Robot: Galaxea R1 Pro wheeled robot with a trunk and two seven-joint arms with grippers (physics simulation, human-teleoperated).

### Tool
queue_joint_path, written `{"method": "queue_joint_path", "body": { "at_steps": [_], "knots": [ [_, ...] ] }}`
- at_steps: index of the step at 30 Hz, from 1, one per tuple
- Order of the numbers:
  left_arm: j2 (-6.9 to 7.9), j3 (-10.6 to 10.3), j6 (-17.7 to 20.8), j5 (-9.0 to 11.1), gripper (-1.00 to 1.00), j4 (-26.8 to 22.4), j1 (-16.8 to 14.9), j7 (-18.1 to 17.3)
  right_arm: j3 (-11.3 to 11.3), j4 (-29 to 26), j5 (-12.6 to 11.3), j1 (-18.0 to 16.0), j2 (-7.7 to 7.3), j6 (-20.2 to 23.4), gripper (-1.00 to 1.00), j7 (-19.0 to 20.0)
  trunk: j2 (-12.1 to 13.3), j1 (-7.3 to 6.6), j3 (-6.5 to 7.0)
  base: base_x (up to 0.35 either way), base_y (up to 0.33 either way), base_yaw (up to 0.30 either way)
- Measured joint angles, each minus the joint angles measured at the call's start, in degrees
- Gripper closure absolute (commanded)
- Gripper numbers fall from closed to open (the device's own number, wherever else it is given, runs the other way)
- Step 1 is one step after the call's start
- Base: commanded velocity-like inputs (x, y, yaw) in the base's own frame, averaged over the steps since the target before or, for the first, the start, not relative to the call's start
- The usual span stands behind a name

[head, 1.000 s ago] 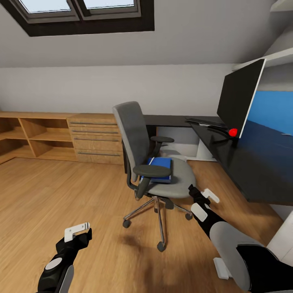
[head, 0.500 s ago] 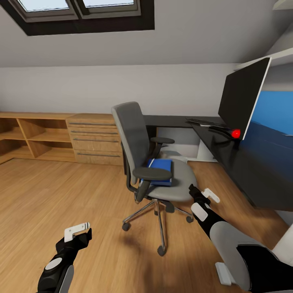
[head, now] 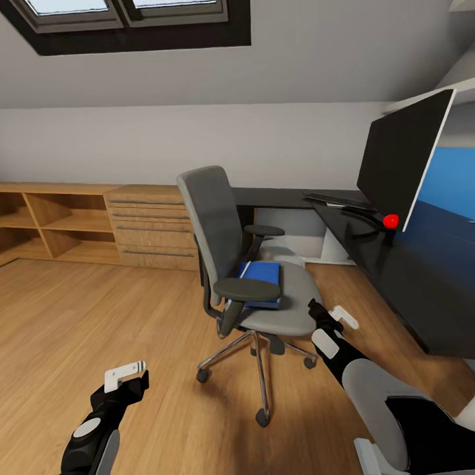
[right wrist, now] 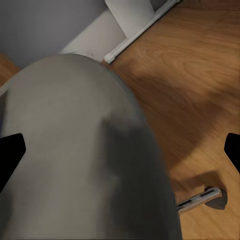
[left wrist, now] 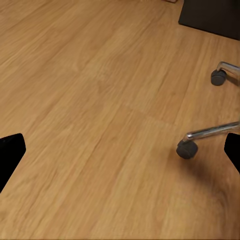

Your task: In the bedroom, organize the workspace by keeping the computer under the desk, ensuring the monitor is on the desk, placing the keyboard on the desk next to the monitor, placing the mouse on the desk next to the keyboard, moving the folder from the swivel chair onto the desk next to the mouse, stacking the notebook on top of the folder with the pen on top of the notebook, and positioning the swivel chair next to the desk.

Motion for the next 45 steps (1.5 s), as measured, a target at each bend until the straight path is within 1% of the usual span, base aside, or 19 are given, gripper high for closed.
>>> {"method": "queue_joint_path", "body": {
  "at_steps": [6,8,9,11,16,17,19,21,23,24,31,34,38,40,45],
  "knots": [
    [0.0,0.0,0.0,0.0,-1.0,0.0,0.0,0.0,-0.1,0.0,-0.4,0.0,-0.03,0.1,-1.0,-0.1,0.0,0.01,0.0,0.094,0.0,0.0],
    [0.0,-0.1,0.0,-0.1,-1.0,0.1,0.0,0.0,-0.1,0.0,-1.3,0.0,-0.35,0.2,-1.0,-0.1,0.0,-0.01,0.0,0.255,0.0,0.0],
    [0.0,-0.1,0.0,-0.1,-1.0,0.1,0.0,0.0,-0.1,0.0,-2.1,0.0,-0.91,0.3,-1.0,-0.2,0.0,-0.01,0.0,0.237,0.0,0.0],
    [0.0,-0.1,0.0,-0.1,-1.0,0.1,0.0,0.0,-0.2,0.1,-3.5,0.0,-1.56,0.4,-1.0,-0.1,0.0,0.0,0.0,0.14,0.0,0.0],
    [0.0,-0.1,0.0,-0.1,-1.0,0.1,0.0,0.0,-0.1,0.1,-6.9,0.0,-1.92,0.6,-1.0,-0.2,0.0,0.01,0.0,0.052,0.0,0.0],
    [0.0,-0.1,0.0,-0.1,-1.0,0.2,0.0,0.0,-0.1,0.1,-8.3,0.0,-1.97,0.9,-1.0,-0.2,0.0,0.01,0.0,0.021,0.0,0.0],
    [0.0,-0.1,0.0,-0.1,-1.0,0.2,0.0,0.0,-0.1,0.1,-10.0,0.0,-2.05,1.8,-1.0,-0.1,0.0,0.02,0.0,0.019,0.0,0.0],
    [0.0,-0.1,0.0,-0.1,-1.0,0.2,0.0,0.0,-0.1,0.1,-10.7,0.0,-2.08,2.7,-1.0,-0.1,0.0,0.01,0.0,0.098,0.0,0.0],
    [0.0,-0.1,-0.1,-0.1,-1.0,0.2,0.0,0.0,-0.1,0.0,-11.6,0.0,-2.19,4.8,-1.0,0.0,0.0,-0.01,0.0,0.254,0.0,0.0],
    [0.0,-0.1,-0.1,-0.1,-1.0,0.2,0.0,-0.1,-0.1,0.0,-11.9,0.0,-2.45,5.9,-1.0,0.0,0.0,-0.01,0.0,0.238,0.0,0.0],
    [0.04,0.0,0.0,0.0,-1.0,0.2,0.0,-0.1,-0.1,0.0,-12.4,-0.1,-2.77,7.4,-1.0,0.0,0.0,0.0,0.01,0.098,0.0,0.0],
    [0.06,0.0,0.0,0.0,-1.0,0.2,0.0,-0.1,0.0,-1.1,-14.7,-0.1,-3.13,12.2,-1.0,0.1,0.0,0.0,0.01,0.033,0.0,0.0],
    [0.07,0.0,-0.1,0.0,-1.0,0.2,0.0,-0.1,0.0,-0.5,-14.9,-0.1,-3.18,13.1,-1.0,0.1,0.0,-0.03,0.02,0.228,0.0,0.0],
    [0.07,0.0,-0.1,0.0,-1.0,0.2,0.0,-0.1,-0.1,-0.4,-15.7,0.0,-3.13,13.1,-1.0,0.1,0.0,0.0,0.0,0.147,0.0,0.0],
    [0.07,0.0,0.0,0.0,-1.0,0.2,0.0,-0.1,-0.2,-0.4,-15.7,0.0,-3.18,13.2,-1.0,0.1,0.0,0.02,0.0,0.026,0.0,0.004]
  ]
}}
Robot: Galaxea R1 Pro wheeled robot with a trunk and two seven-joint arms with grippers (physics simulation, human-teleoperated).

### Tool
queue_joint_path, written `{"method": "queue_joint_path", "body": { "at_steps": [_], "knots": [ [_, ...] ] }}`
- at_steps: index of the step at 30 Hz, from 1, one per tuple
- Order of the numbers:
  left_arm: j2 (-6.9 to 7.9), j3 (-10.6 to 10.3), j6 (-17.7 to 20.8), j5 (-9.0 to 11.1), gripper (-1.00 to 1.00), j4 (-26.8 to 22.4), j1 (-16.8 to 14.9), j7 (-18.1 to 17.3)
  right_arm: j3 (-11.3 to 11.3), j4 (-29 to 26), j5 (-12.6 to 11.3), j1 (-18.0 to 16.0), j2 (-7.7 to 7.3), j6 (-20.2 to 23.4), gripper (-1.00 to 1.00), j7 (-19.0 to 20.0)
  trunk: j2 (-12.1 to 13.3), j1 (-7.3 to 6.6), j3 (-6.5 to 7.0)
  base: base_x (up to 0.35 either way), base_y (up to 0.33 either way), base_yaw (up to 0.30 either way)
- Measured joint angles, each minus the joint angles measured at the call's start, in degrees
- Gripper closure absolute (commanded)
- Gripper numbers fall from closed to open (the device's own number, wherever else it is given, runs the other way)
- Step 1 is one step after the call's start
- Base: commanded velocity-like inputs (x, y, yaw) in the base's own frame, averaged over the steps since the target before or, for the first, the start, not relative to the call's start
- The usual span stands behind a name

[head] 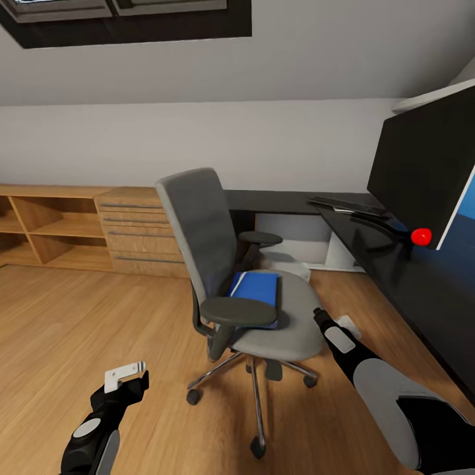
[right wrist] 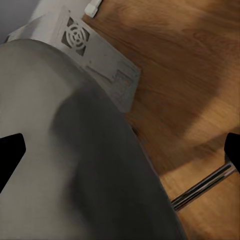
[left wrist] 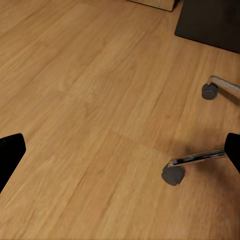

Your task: In the bedroom, organize the workspace by keeping the computer under the desk, ensuring the monitor is on the desk, placing the keyboard on the desk next to the monitor, placing the mouse on the desk next to the keyboard, moving the folder from the swivel chair onto the desk next to the mouse, stacking the notebook on top of the folder with the pen on top of the notebook, and positioning the swivel chair next to the desk.

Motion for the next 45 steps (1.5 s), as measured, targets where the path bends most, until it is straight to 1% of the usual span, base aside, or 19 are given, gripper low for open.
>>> {"method": "queue_joint_path", "body": {
  "at_steps": [5,6,9,17,20,21,23,26,40,45],
  "knots": [
    [-0.02,0.0,0.0,0.0,-1.0,0.0,0.0,0.0,0.0,0.0,0.0,0.0,0.0,0.0,-1.0,0.0,0.0,0.0,0.13,0.003,0.0,0.116],
    [-0.03,0.0,0.0,0.0,-1.0,0.0,0.0,0.0,0.0,0.0,0.5,0.0,-0.04,0.0,-1.0,0.0,0.0,-0.01,0.19,0.001,0.0,0.177],
    [-0.01,0.0,0.0,0.0,-1.0,0.0,0.0,0.0,0.1,0.0,0.0,0.0,0.0,0.0,-1.0,0.0,0.0,0.0,0.36,0.0,0.0,0.189],
    [0.01,0.0,-0.1,-0.1,-1.0,0.0,0.0,0.1,0.1,0.0,0.2,0.0,-0.01,0.0,-1.0,0.0,0.0,0.0,0.83,0.001,0.0,0.198],
    [-0.01,0.0,-0.1,-0.1,-1.0,0.0,0.0,0.2,0.1,0.0,0.7,0.0,-0.01,0.0,-1.0,-0.1,0.0,-0.03,0.96,0.164,0.0,0.237],
    [-0.03,0.0,-0.2,-0.2,-1.0,0.0,0.0,0.2,0.1,0.0,0.5,0.0,0.03,0.0,-1.0,-0.1,0.0,-0.03,0.99,0.269,0.0,0.251],
    [-0.05,0.0,-0.3,-0.2,-1.0,0.0,0.0,0.2,0.1,0.0,0.1,0.0,0.07,0.0,-1.0,0.0,0.0,-0.03,1.01,0.291,0.0,0.257],
    [-0.06,0.0,-0.3,-0.2,-1.0,0.0,0.0,0.3,0.1,0.0,0.1,0.0,0.07,0.0,-1.0,0.0,0.0,-0.02,1.02,0.185,0.0,0.263],
    [-0.07,-0.1,-0.3,-0.3,-1.0,0.0,0.0,0.3,0.0,0.1,0.4,0.0,0.05,-0.1,-1.0,-0.2,0.0,0.0,1.02,0.01,0.0,0.254],
    [-0.11,-0.1,-0.3,-0.3,-1.0,0.1,0.0,0.3,0.0,0.0,0.1,0.0,0.06,-0.1,-1.0,-0.1,0.0,-0.02,1.02,0.139,0.0,0.106]
  ]
}}
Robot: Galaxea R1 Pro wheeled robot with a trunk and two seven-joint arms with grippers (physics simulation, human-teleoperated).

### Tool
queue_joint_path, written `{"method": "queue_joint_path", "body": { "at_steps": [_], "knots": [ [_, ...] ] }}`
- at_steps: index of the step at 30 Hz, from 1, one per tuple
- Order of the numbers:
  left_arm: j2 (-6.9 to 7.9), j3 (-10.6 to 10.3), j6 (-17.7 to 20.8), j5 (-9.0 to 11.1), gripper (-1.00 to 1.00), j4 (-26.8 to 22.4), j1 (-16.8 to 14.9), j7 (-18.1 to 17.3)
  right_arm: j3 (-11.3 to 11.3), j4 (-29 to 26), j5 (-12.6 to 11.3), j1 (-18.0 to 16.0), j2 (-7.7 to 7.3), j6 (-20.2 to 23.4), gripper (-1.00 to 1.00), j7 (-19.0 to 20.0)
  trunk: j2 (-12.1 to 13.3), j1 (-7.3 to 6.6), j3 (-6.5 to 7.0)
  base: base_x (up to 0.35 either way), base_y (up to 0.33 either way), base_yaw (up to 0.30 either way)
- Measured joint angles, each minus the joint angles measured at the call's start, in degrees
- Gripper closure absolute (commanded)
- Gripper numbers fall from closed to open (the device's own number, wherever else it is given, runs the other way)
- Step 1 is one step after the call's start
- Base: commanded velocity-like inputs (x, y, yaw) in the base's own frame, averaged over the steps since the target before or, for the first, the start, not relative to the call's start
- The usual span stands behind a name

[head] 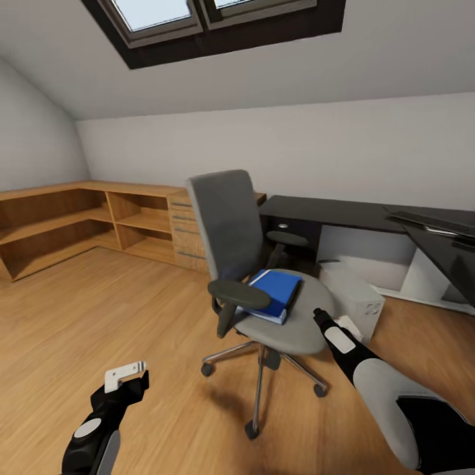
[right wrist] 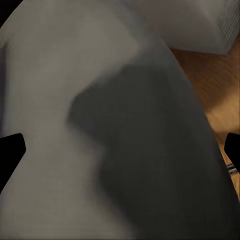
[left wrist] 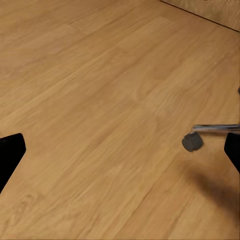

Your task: In the bedroom, organize the workspace by keeping the computer under the desk, ensuring the monitor is on the desk, placing the keyboard on the desk next to the monitor, placing the mouse on the desk next to the keyboard, moving the folder from the swivel chair onto the desk next to the mouse, stacking the notebook on top of the folder with the pen on top of the notebook, and positioning the swivel chair next to the desk.

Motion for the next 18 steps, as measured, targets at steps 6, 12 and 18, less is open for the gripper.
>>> {"method": "queue_joint_path", "body": {
  "at_steps": [6,12,18],
  "knots": [
    [0.01,0.0,0.0,0.0,-1.0,0.0,0.0,0.0,-0.1,0.0,0.0,0.0,-0.02,0.0,-1.0,0.0,0.0,-0.01,0.0,0.283,0.0,0.009],
    [0.04,-0.1,0.0,0.0,-1.0,0.0,0.0,0.0,0.1,-0.1,-0.1,0.0,-0.04,0.0,-1.0,0.2,0.0,0.0,0.01,0.206,0.0,0.0],
    [0.04,-0.1,0.0,0.0,-1.0,0.0,0.0,0.0,0.2,0.0,-0.1,0.0,0.01,0.0,-1.0,0.2,0.0,0.02,0.03,0.02,0.0,0.052]
  ]
}}
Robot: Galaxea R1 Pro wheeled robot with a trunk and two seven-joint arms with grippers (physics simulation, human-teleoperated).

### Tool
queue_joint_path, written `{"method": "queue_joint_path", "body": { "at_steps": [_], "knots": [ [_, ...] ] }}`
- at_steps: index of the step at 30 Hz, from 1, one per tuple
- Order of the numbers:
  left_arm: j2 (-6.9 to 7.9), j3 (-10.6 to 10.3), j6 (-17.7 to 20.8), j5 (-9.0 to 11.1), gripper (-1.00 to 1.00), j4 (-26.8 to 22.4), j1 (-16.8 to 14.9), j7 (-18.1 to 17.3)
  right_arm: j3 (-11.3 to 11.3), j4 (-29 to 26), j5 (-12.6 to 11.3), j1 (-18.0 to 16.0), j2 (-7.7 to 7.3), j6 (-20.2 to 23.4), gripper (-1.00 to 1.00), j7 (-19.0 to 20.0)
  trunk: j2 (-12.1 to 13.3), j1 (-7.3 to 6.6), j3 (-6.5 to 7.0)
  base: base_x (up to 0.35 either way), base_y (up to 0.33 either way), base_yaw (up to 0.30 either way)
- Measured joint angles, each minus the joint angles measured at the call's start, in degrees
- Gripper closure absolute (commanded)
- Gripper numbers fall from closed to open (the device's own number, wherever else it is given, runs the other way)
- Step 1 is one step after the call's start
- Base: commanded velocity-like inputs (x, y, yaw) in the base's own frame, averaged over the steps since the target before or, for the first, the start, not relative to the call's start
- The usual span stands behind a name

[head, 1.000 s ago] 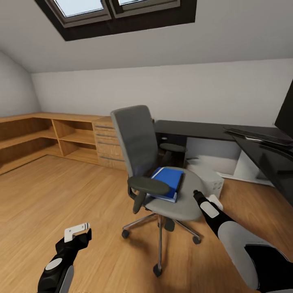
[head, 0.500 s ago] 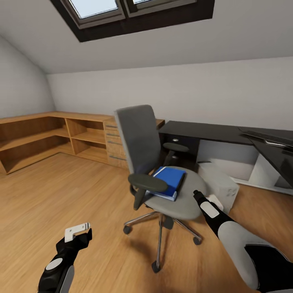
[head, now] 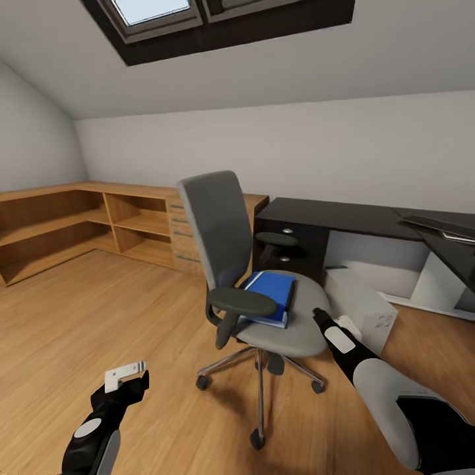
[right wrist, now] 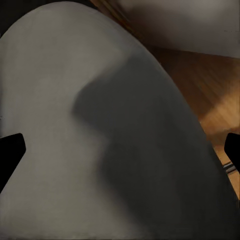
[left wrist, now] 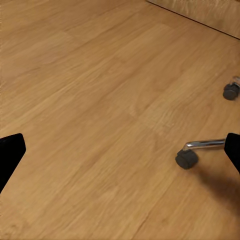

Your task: In the bedroom, organize the workspace by keeping the computer under the desk, ensuring the monitor is on the desk, placing the keyboard on the desk next to the monitor, placing the mouse on the desk next to the keyboard, moving the folder from the swivel chair onto the desk next to the mouse, stacking the notebook on top of the folder with the pen on top of the notebook, and positioning the swivel chair next to the desk.

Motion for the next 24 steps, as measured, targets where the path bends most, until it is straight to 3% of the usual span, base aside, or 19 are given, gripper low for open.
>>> {"method": "queue_joint_path", "body": {
  "at_steps": [19,24],
  "knots": [
    [0.0,0.0,0.0,0.0,-1.0,0.1,0.0,0.0,0.0,0.0,0.1,0.0,0.01,-0.2,-1.0,0.0,0.0,0.0,1.03,0.001,0.0,0.189],
    [-0.07,-0.1,0.0,0.0,-1.0,0.1,0.0,0.0,-0.1,0.0,0.5,0.0,-0.02,-0.2,-1.0,-0.2,0.0,-0.03,1.27,0.193,0.0,0.195]
  ]
}}
